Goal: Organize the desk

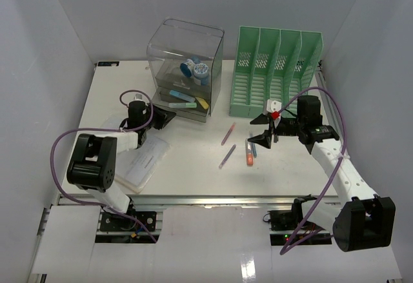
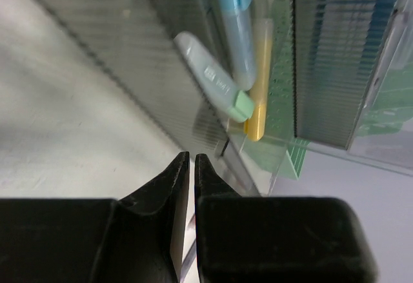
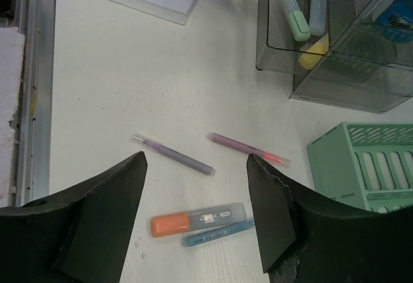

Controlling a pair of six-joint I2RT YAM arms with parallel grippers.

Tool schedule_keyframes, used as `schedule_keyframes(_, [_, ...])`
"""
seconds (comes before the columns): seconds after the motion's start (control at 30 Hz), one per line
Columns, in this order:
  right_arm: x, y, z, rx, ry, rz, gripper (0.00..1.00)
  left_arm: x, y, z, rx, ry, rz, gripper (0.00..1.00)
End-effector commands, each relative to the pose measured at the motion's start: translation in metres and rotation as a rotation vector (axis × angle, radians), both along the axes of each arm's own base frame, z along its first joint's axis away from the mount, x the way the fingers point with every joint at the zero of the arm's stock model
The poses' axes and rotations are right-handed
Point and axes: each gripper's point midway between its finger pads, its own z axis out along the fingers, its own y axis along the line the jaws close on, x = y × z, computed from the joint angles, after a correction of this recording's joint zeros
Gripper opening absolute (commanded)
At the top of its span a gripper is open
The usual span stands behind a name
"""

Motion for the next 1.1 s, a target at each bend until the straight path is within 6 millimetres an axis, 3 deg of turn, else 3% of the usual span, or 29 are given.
schedule_keyframes(0.0, [0.007,-0.003,0.003,0.001,-0.023,-0.029,0.7,0.015,-0.01,0.01,-0.032,-0.036,-0.02,0.2])
schedule_keyframes(0.2, [0.018,-0.009,-0.008,-0.04,0.055,-0.107,0.7,0.006,-0.016,0.013,-0.045,-0.046,-0.045,0.2])
schedule_keyframes(0.33, [0.024,-0.02,-0.038,-0.176,0.228,-0.225,0.69,-0.021,-0.011,0.019,-0.001,-0.077,-0.076,0.22])
schedule_keyframes(0.37, [0.02,-0.019,-0.049,-0.212,0.268,-0.23,0.69,-0.031,-0.009,0.013,0.012,-0.063,-0.08,0.24])
schedule_keyframes(0.4, [0.021,-0.02,-0.057,-0.246,0.276,-0.247,0.69,-0.033,-0.008,0.023,0.021,-0.095,-0.085,0.27])
schedule_keyframes(0.5, [0.013,-0.028,-0.097,-0.423,0.329,-0.357,0.73,-0.061,0.0,0.047,0.086,-0.19,-0.117,0.43])
schedule_keyframes(0.57, [0.007,-0.029,-0.111,-0.497,0.356,-0.42,0.76,-0.073,0.006,0.057,0.15,-0.23,-0.132,0.62])
schedule_keyframes(0.7, [-0.013,-0.016,-0.133,-0.555,0.512,-0.513,0.78,-0.093,0.017,0.11,0.342,-0.476,-0.19,0.98])
schedule_keyframes(0.77, [-0.017,-0.012,-0.141,-0.582,0.569,-0.562,0.77,-0.103,0.021,0.13,0.436,-0.568,-0.23,0.98])
schedule_keyframes(0.87, [-0.018,-0.008,-0.154,-0.602,0.668,-0.614,0.77,-0.111,0.032,0.142,0.575,-0.622,-0.241,0.98])
schedule_keyframes(1.0, [-0.02,-0.01,-0.17,-0.647,0.746,-0.659,0.76,-0.125,0.049,0.122,0.691,-0.595,-0.233,0.98])
schedule_keyframes(1.07, [-0.017,-0.014,-0.177,-0.675,0.741,-0.685,0.76,-0.127,0.049,0.132,0.697,-0.629,-0.226,0.98])
